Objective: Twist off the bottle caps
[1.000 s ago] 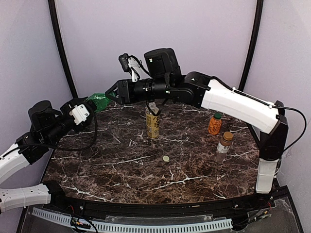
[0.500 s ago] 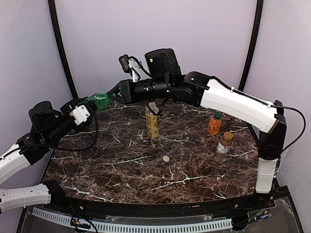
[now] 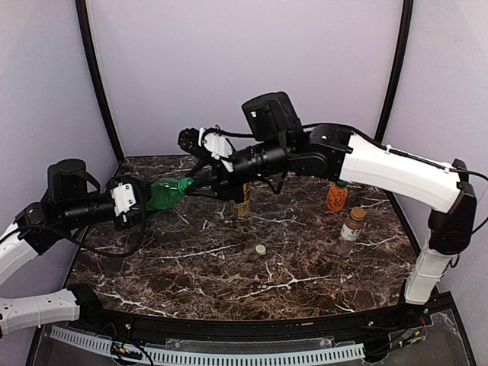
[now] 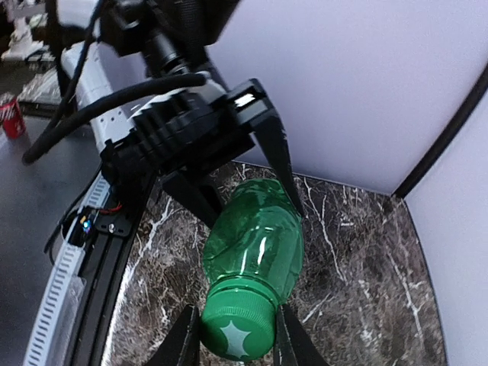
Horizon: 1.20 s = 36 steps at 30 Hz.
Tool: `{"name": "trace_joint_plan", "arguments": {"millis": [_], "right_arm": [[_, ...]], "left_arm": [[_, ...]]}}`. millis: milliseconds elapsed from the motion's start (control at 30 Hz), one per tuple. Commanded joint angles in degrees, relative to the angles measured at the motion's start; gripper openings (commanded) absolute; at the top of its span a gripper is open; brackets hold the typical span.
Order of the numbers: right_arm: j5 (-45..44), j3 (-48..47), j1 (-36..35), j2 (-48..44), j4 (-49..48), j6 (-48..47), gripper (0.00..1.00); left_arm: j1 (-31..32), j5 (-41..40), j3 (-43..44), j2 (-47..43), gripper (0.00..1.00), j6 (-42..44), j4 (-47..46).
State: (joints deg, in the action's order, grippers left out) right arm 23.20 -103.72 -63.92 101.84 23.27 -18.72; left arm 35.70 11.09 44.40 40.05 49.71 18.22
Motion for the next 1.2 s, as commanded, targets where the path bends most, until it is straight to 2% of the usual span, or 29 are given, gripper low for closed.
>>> {"name": "trace_joint_plan", "arguments": {"millis": [0, 267, 500, 533, 600, 633, 767, 933, 1100, 1167], "right_arm": [[3.7, 2.9, -4.6, -4.4, 0.9, -24.2, 0.0], [-10.8, 0.2, -8.3, -2.0, 6.7, -38.0, 0.0], [-21.5, 0.6, -9.6, -1.1, 6.1, -45.8, 0.0], [-22.5, 0.9, -9.8, -1.0, 4.9, -45.8, 0.16], [-23.0, 1.4, -9.9, -1.4, 2.3, -43.8, 0.53], [-23.0, 1.7, -9.9, -1.7, 0.4, -41.7, 0.66], [-23.8, 3.3, -9.3, -4.6, -6.4, -29.4, 0.97], [-19.2, 6.3, -6.9, -9.0, -13.6, -4.3, 0.99], [-18.2, 4.4, -2.0, -8.7, -13.5, 26.7, 0.99], [-15.4, 4.4, 0.7, -7.7, -13.2, 38.5, 0.94]], "left_arm": [[0.7, 13.0, 2.6, 0.5, 0.04, -0.4, 10.7], [0.7, 16.6, 3.1, 1.2, 0.04, -3.1, 12.3], [0.7, 16.8, 2.9, 1.0, 0.04, -3.2, 12.5], [0.6, 16.7, 2.8, 0.8, 0.04, -3.2, 12.5], [0.6, 15.8, 2.5, 0.6, 0.03, -3.5, 12.2], [0.7, 15.2, 2.4, 0.4, 0.02, -4.2, 11.3], [0.7, 8.4, 0.8, -0.6, 0.01, -5.5, 6.0], [0.7, -4.3, -1.8, -0.9, 0.01, -5.0, -3.4], [0.7, -18.1, -4.0, 0.3, 0.01, 1.2, -16.0], [0.7, -20.8, -4.3, 0.9, 0.01, 4.1, -19.6]]}}
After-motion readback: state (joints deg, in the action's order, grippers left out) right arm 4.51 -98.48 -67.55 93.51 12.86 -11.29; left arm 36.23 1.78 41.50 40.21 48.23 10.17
